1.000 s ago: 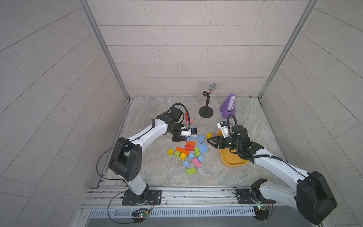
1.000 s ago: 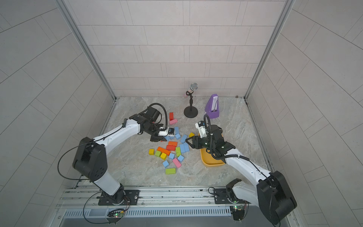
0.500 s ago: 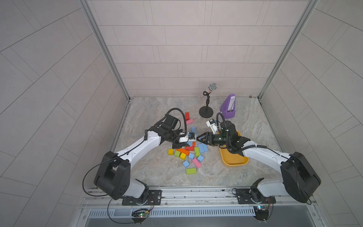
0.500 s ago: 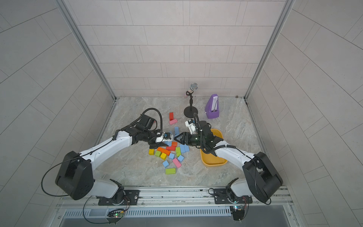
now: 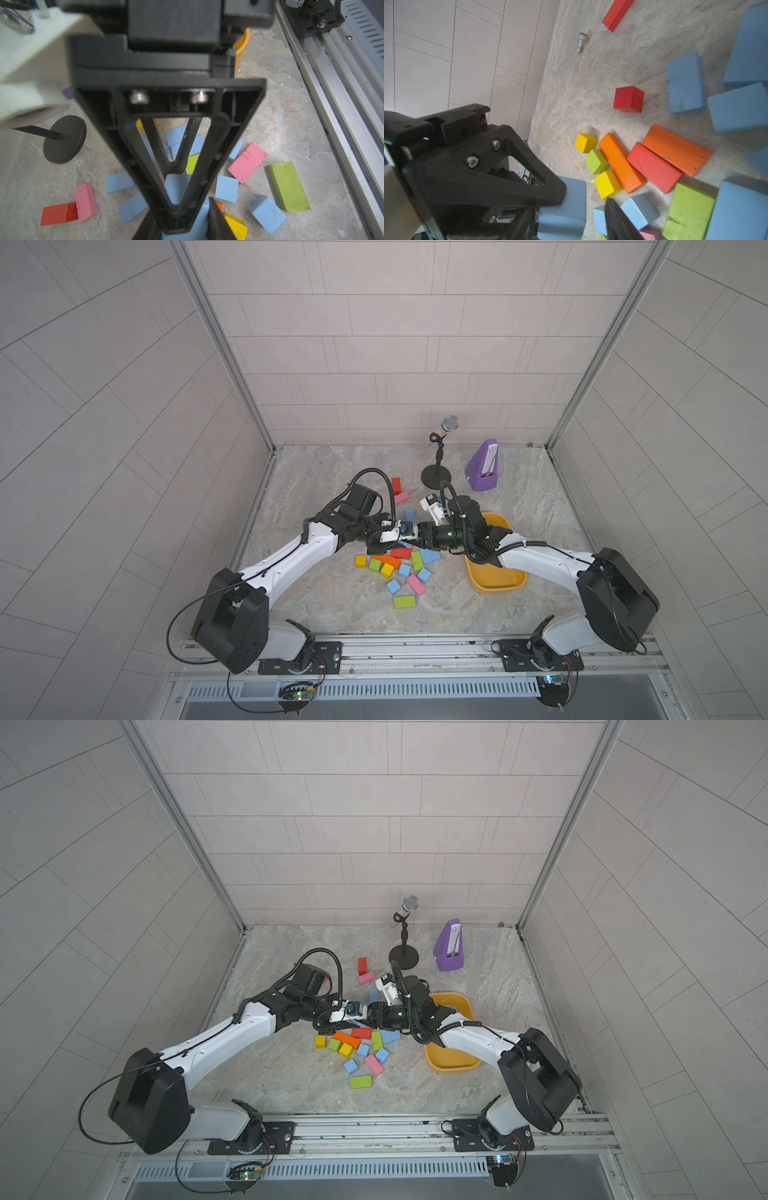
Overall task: Pick out the blue building blocks
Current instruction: Place the building block in the storage box.
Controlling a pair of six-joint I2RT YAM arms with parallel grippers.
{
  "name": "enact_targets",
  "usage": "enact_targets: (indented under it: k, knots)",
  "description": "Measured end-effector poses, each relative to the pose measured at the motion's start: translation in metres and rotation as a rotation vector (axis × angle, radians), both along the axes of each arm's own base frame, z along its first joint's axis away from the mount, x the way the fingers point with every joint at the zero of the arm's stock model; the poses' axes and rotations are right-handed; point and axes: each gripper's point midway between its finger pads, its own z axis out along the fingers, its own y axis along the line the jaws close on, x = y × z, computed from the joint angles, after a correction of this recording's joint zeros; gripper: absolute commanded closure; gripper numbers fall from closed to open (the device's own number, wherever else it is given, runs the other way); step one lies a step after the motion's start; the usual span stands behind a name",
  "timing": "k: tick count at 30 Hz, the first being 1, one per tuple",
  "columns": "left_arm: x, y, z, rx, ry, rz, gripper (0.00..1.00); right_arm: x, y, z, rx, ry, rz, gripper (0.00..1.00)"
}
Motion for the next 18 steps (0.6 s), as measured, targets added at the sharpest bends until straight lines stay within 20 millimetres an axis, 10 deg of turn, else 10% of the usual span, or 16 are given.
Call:
enact_targets:
  k: [8, 12, 18]
  knots:
    - [0.000, -0.001, -0.002, -0.011, 0.007, 0.012, 0.83, -0.001, 0.002, 0.002, 0.009, 0.006, 0.000, 0.75]
    - [0.001, -0.003, 0.002, -0.028, -0.002, 0.013, 0.42, 0.001, -0.002, 0.006, 0.007, -0.009, -0.008, 0.80]
    - [0.000, -0.008, 0.005, -0.096, 0.048, 0.064, 0.24, 0.022, -0.058, 0.014, -0.097, -0.086, -0.113, 0.82]
